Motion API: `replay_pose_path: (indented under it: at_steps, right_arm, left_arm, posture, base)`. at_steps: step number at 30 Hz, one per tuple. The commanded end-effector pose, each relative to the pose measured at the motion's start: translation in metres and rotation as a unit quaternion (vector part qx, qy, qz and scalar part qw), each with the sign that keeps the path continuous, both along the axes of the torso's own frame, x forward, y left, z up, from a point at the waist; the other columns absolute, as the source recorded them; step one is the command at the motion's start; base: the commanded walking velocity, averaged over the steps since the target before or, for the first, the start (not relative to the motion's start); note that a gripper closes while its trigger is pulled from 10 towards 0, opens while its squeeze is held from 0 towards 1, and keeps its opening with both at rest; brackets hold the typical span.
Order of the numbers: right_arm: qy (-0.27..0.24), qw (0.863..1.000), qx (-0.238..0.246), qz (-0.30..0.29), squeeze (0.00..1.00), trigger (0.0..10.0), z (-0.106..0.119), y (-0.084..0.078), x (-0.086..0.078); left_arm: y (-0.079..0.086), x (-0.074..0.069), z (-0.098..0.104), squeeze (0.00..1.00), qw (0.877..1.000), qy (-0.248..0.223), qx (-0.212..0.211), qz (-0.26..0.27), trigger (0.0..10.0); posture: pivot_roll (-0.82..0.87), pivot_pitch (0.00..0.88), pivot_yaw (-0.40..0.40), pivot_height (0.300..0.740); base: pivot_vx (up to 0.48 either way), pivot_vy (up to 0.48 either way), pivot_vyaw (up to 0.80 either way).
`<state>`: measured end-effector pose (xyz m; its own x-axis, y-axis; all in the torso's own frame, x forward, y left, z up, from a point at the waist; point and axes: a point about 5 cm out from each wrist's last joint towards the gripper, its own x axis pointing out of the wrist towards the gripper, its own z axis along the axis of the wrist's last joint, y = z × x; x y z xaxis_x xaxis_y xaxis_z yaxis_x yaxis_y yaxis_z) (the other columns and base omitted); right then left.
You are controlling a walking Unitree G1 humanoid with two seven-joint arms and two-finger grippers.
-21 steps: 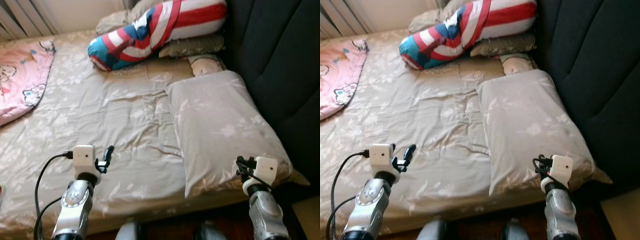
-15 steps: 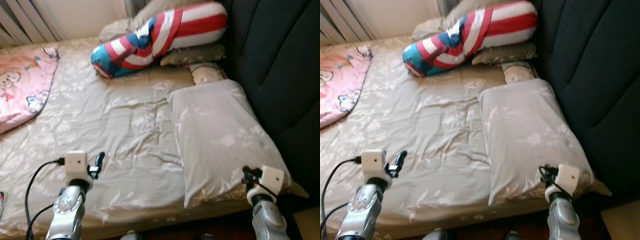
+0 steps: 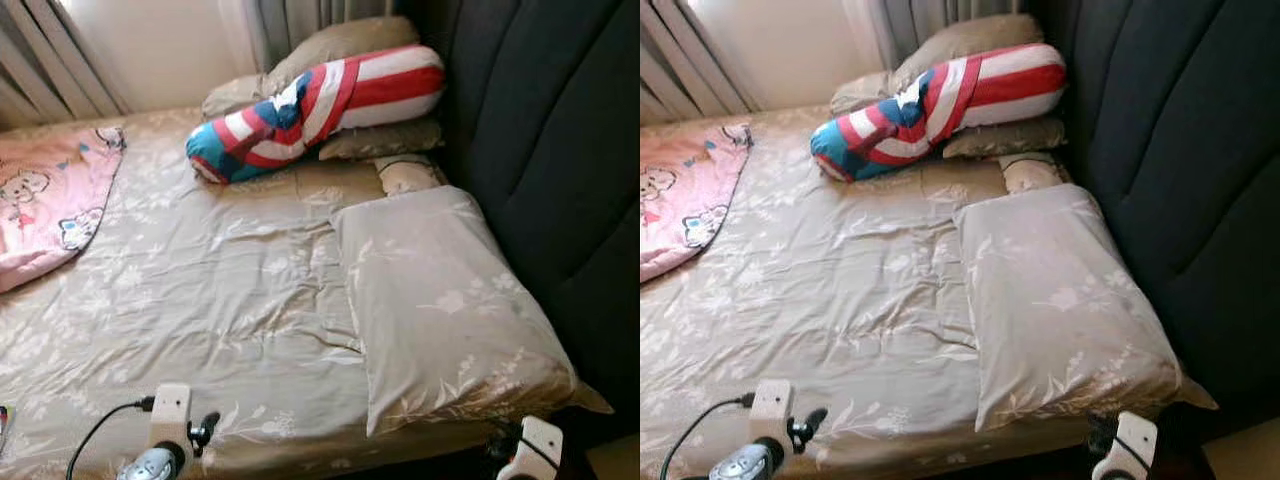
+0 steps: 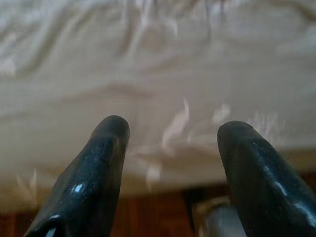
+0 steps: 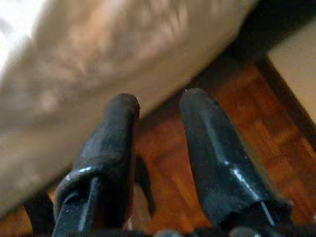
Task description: Clean up the room
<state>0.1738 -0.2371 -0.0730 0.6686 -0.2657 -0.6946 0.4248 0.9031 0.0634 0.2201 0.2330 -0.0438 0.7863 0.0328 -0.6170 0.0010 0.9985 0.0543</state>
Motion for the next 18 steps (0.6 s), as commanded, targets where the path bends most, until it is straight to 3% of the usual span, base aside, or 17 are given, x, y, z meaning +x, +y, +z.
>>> replay_pose_path:
  at_steps: [1,15,18]
  right_arm:
    - [0.037,0.999,0.010,0.021,0.00,10.0,-0.010,0.010,-0.012]
    - [0.071,0.994,0.012,0.080,0.00,10.0,-0.018,0.027,-0.020]
    - [0.072,0.994,0.014,0.085,0.00,10.0,-0.018,0.029,-0.020]
  left_arm:
    - [0.001,-0.012,-0.010,0.00,0.999,0.041,0.011,-0.001,10.0]
    - [0.004,-0.041,-0.029,0.00,0.995,0.102,0.019,0.006,10.0]
    - [0.008,-0.045,-0.030,0.00,0.994,0.102,0.018,0.020,10.0]
  posture:
    - [-0.03,0.133,0.058,0.740]
    - [-0.04,0.150,0.054,0.740]
    - [-0.03,0.152,0.051,0.740]
  base:
    - [0.000,0.000,0.00]
    - [0.000,0.000,0.00]
    - [0.000,0.000,0.76]
